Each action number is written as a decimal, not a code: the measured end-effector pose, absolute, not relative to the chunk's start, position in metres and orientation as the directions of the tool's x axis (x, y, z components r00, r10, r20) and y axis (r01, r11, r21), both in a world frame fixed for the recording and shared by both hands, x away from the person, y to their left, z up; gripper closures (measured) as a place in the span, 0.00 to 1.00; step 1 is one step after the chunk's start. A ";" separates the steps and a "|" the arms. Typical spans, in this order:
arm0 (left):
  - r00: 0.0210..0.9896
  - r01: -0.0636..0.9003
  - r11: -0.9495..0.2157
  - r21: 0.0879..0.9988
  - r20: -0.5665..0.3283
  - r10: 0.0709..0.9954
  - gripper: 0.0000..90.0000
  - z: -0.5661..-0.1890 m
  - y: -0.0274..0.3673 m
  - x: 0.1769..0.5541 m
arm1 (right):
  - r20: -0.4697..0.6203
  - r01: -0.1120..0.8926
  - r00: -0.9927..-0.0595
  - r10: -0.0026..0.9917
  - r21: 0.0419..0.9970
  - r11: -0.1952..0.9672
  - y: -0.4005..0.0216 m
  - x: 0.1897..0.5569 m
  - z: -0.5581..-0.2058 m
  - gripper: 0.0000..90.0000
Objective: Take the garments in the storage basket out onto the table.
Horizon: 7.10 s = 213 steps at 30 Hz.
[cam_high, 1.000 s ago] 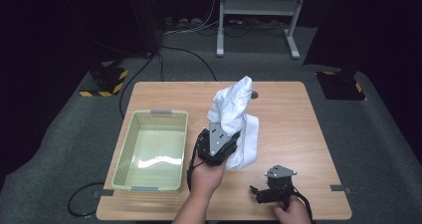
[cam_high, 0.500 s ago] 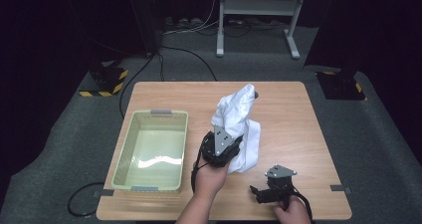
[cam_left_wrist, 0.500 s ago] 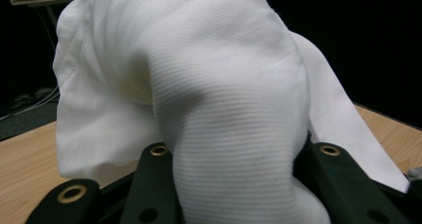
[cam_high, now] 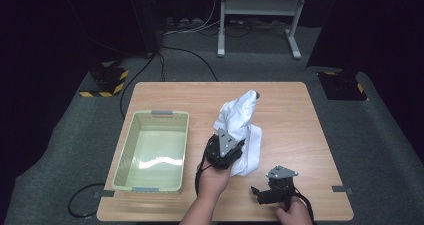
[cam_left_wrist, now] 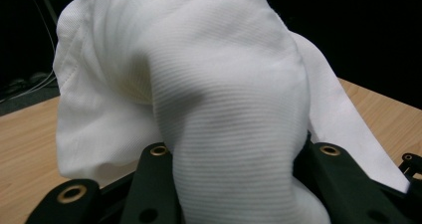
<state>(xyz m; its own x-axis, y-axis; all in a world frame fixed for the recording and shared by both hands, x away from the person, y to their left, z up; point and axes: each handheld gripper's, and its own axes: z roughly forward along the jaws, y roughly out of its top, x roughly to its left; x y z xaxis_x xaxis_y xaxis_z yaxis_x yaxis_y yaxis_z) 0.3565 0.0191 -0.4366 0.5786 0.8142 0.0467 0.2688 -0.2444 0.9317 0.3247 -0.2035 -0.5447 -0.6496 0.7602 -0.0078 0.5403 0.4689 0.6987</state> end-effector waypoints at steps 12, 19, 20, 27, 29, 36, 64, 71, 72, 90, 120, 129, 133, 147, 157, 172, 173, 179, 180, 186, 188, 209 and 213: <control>0.575 0.321 -0.270 0.908 0.039 0.817 0.70 -0.462 0.013 0.362 | -0.008 0.540 -0.650 0.760 0.700 0.468 -0.203 0.325 -0.545 0.00; 0.577 0.338 -0.287 0.897 0.044 0.815 0.70 -0.473 0.009 0.364 | -0.007 0.540 -0.650 0.760 0.699 0.468 -0.203 0.325 -0.545 0.00; 0.579 0.342 -0.293 0.893 0.045 0.814 0.70 -0.474 0.008 0.365 | -0.007 0.540 -0.650 0.760 0.699 0.468 -0.203 0.325 -0.545 0.00; 0.573 0.367 -0.315 0.875 0.054 0.818 0.70 -0.484 0.008 0.370 | -0.008 0.540 -0.649 0.761 0.699 0.468 -0.203 0.325 -0.545 0.00; 0.571 0.376 -0.321 0.869 0.055 0.819 0.70 -0.486 0.008 0.372 | -0.008 0.540 -0.649 0.761 0.699 0.468 -0.203 0.325 -0.545 0.00; 0.568 0.407 -0.343 0.846 0.060 0.821 0.69 -0.496 0.008 0.377 | -0.008 0.540 -0.649 0.761 0.699 0.468 -0.203 0.325 -0.545 0.00; 0.590 0.489 -0.434 0.757 0.079 0.804 0.63 -0.523 -0.001 0.390 | -0.008 0.540 -0.649 0.761 0.699 0.468 -0.203 0.325 -0.545 0.00; 0.601 0.497 -0.451 0.741 0.082 0.795 0.62 -0.524 -0.002 0.391 | -0.008 0.540 -0.649 0.761 0.700 0.468 -0.203 0.325 -0.545 0.00; 0.603 0.499 -0.452 0.739 0.079 0.794 0.61 -0.525 -0.002 0.391 | -0.007 0.540 -0.649 0.761 0.699 0.468 -0.203 0.325 -0.545 0.00; 0.589 0.510 -0.416 0.753 0.046 0.807 0.23 -0.516 0.004 0.390 | -0.007 0.540 -0.650 0.760 0.699 0.468 -0.203 0.325 -0.545 0.00; 0.597 0.452 -0.339 0.825 0.003 0.802 0.03 -0.485 0.015 0.383 | -0.008 0.540 -0.650 0.760 0.700 0.468 -0.203 0.325 -0.545 0.00; 0.608 0.427 -0.322 0.845 -0.004 0.794 0.03 -0.472 0.018 0.379 | -0.008 0.540 -0.649 0.760 0.700 0.468 -0.203 0.325 -0.545 0.00; 0.613 0.410 -0.317 0.855 -0.001 0.790 0.03 -0.465 0.021 0.378 | -0.008 0.540 -0.649 0.760 0.699 0.468 -0.203 0.325 -0.545 0.00; 0.621 0.393 -0.314 0.864 0.002 0.784 0.03 -0.460 0.027 0.372 | -0.008 0.540 -0.650 0.760 0.699 0.468 -0.203 0.325 -0.545 0.00; 0.616 0.384 -0.315 0.868 0.013 0.787 0.02 -0.460 0.032 0.370 | -0.008 0.540 -0.650 0.760 0.699 0.468 -0.203 0.325 -0.545 0.00; 0.623 0.350 -0.286 0.892 0.007 0.782 0.00 -0.460 0.041 0.363 | -0.008 0.540 -0.650 0.760 0.699 0.469 -0.203 0.325 -0.545 0.00; 0.624 0.349 -0.288 0.892 0.009 0.782 0.00 -0.458 0.042 0.361 | -0.008 0.539 -0.649 0.760 0.700 0.468 -0.203 0.325 -0.545 0.00; 0.625 0.336 -0.284 0.898 0.013 0.780 0.00 -0.454 0.043 0.354 | -0.008 0.539 -0.650 0.760 0.700 0.468 -0.203 0.325 -0.545 0.00; 0.624 0.336 -0.284 0.898 0.013 0.781 0.00 -0.454 0.044 0.353 | -0.008 0.539 -0.649 0.760 0.700 0.468 -0.203 0.325 -0.545 0.00; 0.625 0.338 -0.274 0.900 0.002 0.781 0.00 -0.452 0.051 0.345 | -0.009 0.533 -0.660 0.752 0.700 0.476 -0.203 0.324 -0.545 0.00; 0.627 0.336 -0.272 0.902 0.001 0.779 0.00 -0.451 0.053 0.341 | -0.009 0.533 -0.660 0.752 0.699 0.476 -0.203 0.324 -0.545 0.00; 0.613 0.317 -0.280 0.906 0.029 0.789 0.00 -0.450 0.066 0.306 | -0.009 0.533 -0.660 0.751 0.700 0.476 -0.203 0.324 -0.545 0.00; 0.618 0.316 -0.296 0.901 0.042 0.785 0.00 -0.455 0.066 0.301 | -0.009 0.533 -0.660 0.752 0.700 0.476 -0.203 0.324 -0.545 0.00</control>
